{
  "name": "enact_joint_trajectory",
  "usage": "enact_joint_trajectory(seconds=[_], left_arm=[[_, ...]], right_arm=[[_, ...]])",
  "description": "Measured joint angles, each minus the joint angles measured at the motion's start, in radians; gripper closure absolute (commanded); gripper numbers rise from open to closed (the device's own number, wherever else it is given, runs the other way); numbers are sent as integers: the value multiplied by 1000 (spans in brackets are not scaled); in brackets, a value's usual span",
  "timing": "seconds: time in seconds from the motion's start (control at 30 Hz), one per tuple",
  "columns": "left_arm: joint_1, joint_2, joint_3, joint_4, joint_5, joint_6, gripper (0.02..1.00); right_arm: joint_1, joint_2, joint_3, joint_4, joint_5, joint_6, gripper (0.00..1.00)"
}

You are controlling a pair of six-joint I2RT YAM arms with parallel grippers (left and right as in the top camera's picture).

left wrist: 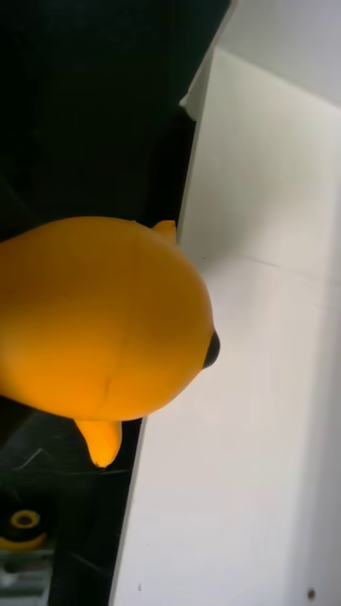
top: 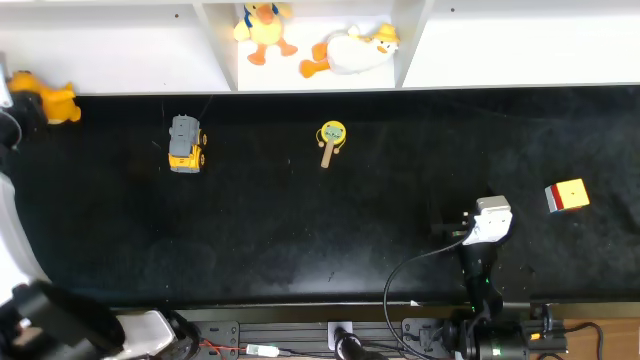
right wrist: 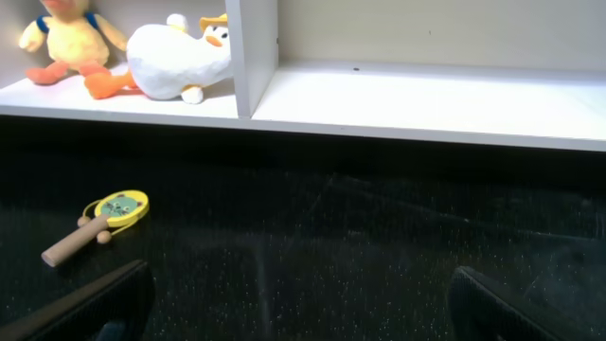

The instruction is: Store Toys

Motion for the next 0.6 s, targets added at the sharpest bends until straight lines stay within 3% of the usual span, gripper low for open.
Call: enact_joint_trajectory(seconds=[0.6], left_arm=[[-72,85,84,34,-28,-56,781]], right_arm=[[0,0,0,0,0,0,5]])
